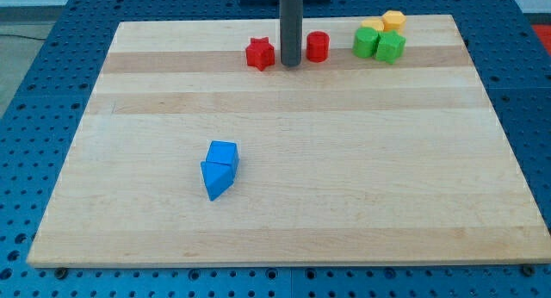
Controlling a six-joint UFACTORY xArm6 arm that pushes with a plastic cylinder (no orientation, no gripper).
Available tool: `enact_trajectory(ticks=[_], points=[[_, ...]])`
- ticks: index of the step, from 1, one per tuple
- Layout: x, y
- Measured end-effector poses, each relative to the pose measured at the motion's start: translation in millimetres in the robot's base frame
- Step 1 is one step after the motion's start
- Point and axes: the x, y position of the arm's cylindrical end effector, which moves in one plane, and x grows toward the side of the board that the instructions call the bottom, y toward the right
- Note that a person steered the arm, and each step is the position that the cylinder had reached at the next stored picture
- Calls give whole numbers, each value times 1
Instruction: Push the red star to the left of the red circle
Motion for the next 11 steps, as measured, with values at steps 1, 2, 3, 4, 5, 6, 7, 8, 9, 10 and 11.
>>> enact_trajectory(ticks=[1,2,3,4,5,6,7,8,9,10,11], points=[[-23,4],[-20,64],[-13,55],[-12,-46],[-27,-126],[-4,-195],[47,-230],[43,-192],[0,-154],[1,-116],[12,-114]])
